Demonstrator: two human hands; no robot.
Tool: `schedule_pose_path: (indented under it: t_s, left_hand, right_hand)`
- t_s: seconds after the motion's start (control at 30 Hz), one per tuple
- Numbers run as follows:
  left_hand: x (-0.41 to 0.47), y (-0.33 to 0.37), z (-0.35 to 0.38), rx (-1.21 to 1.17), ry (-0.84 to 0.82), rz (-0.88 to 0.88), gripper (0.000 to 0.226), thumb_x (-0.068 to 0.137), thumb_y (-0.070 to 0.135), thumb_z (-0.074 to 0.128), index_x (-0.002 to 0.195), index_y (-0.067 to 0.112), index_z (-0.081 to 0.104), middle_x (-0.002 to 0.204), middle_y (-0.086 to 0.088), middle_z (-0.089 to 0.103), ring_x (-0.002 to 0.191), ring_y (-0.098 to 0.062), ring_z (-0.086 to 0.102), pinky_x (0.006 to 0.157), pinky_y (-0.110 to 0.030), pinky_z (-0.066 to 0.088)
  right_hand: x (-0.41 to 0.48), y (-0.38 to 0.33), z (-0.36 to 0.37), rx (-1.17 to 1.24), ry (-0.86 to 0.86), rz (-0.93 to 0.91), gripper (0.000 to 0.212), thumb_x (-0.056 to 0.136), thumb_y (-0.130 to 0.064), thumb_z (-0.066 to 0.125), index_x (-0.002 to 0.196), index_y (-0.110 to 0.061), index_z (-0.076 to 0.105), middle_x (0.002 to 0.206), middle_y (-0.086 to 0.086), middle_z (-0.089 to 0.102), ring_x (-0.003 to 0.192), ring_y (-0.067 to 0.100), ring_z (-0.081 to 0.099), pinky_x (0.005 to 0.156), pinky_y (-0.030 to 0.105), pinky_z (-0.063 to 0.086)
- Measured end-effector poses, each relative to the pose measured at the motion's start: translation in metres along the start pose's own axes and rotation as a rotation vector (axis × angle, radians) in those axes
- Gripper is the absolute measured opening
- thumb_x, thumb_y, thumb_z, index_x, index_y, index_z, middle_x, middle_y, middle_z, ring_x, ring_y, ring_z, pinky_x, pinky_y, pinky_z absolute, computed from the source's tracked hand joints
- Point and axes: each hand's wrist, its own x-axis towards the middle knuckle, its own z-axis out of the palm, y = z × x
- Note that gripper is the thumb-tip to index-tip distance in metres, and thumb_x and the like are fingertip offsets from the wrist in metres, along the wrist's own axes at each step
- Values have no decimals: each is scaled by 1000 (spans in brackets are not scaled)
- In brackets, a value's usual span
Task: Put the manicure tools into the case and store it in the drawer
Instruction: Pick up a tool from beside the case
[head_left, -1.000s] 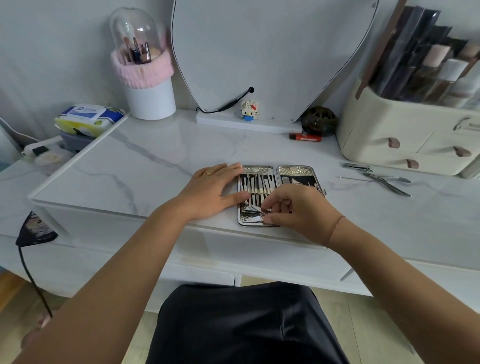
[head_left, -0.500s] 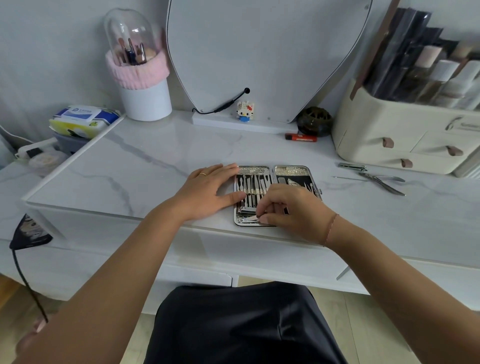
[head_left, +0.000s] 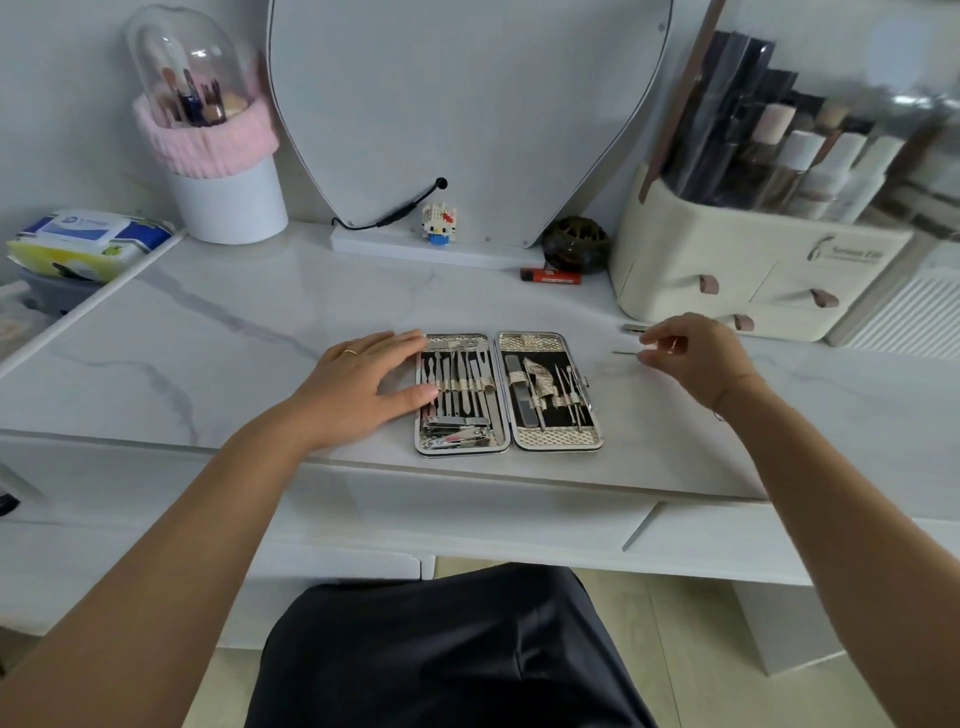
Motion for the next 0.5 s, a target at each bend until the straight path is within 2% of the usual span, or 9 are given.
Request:
schedule_pose_path:
  t_s: [0.23, 0.37, 0.5]
  left_hand:
    - [-1, 1, 1, -21, -13, -8, 91, 66, 86, 19, 144, 38, 24, 153, 21, 19, 142, -4, 12, 115, -31, 8]
    - [1, -1, 1, -19, 6, -10, 101, 60, 93, 14, 143, 38, 26, 152, 21, 21, 142, -5, 14, 117, -34, 10]
    - [0, -1, 1, -19, 8, -9, 99, 61, 91, 15, 144, 37, 26, 152, 21, 21, 142, -5, 14, 115, -32, 9]
  right_hand:
    - [21, -13, -6, -199, -190, -129, 12, 82, -19, 67, 88, -9, 72, 88, 7, 62, 83, 21, 53, 76, 26, 36]
    - [27, -15, -3, -343, -335, -102, 20, 89, -22, 56, 89, -7, 69, 96, 13, 67, 94, 31, 59, 86, 37, 45]
    - [24, -19, 1, -371, -379, -85, 26, 91, -17, 46, 87, -1, 66, 95, 17, 66, 90, 35, 59, 85, 44, 47]
